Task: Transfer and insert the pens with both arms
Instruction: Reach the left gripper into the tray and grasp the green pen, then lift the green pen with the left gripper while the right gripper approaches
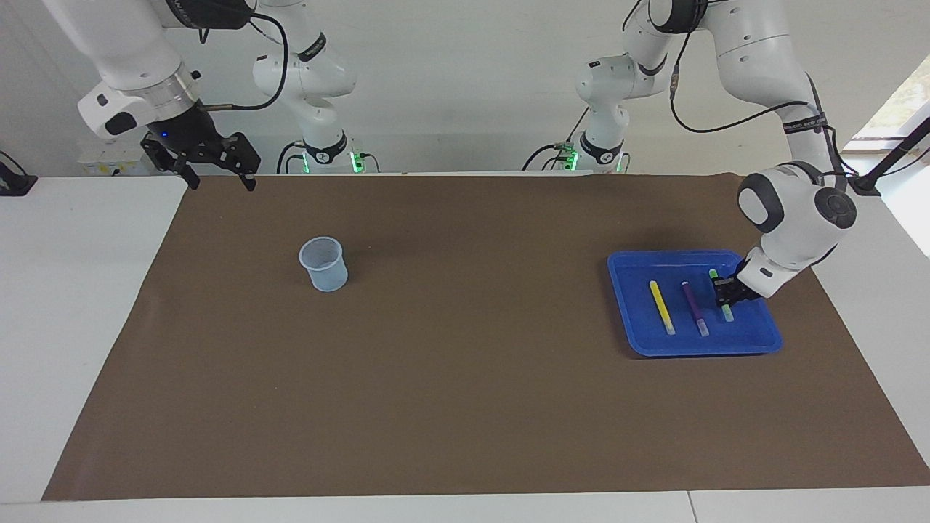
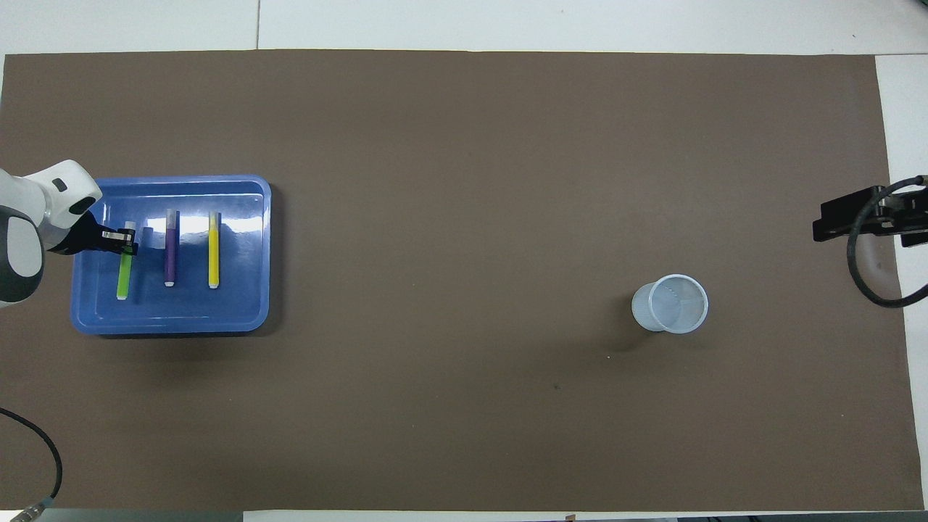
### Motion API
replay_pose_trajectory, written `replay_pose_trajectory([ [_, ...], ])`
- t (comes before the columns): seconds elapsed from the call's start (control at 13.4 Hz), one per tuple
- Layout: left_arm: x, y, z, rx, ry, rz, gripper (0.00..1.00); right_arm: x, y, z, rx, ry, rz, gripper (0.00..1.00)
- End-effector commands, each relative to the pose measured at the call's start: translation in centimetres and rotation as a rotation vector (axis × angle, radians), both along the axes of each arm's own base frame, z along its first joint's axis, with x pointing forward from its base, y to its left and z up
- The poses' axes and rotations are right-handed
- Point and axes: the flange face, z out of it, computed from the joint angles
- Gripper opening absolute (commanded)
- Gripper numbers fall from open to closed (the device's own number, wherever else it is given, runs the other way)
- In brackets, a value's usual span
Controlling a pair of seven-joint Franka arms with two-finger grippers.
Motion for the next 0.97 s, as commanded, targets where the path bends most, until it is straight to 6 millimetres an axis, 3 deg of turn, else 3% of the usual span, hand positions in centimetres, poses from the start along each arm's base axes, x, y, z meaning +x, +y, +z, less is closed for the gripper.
replay_pose_trajectory([
  [0.0, 1.5, 0.7, 2.9, -0.005, 0.037, 0.033, 0.0, 0.0, -0.1, 0.1, 0.002, -0.021, 0.021, 1.0],
  [0.07, 1.6, 0.3, 4.1, -0.006, 0.052, 0.075, 0.0, 0.0, -0.1, 0.1, 0.002, -0.021, 0.021, 1.0],
  [0.3, 2.0, -1.3, 10.4, -0.043, 0.104, 0.269, 0.0, 0.0, -0.1, 0.1, 0.002, -0.019, 0.021, 1.0],
  [0.6, 0.4, -9.4, 17.8, -0.139, 0.19, 0.649, 0.0, 0.0, -0.1, 0.0, 0.002, -0.018, 0.02, 1.0],
  [0.89, -2.1, -16.1, 23.0, -0.258, 0.296, 0.998, 0.0, -0.1, -0.1, 0.0, 0.002, -0.016, 0.02, 1.0],
])
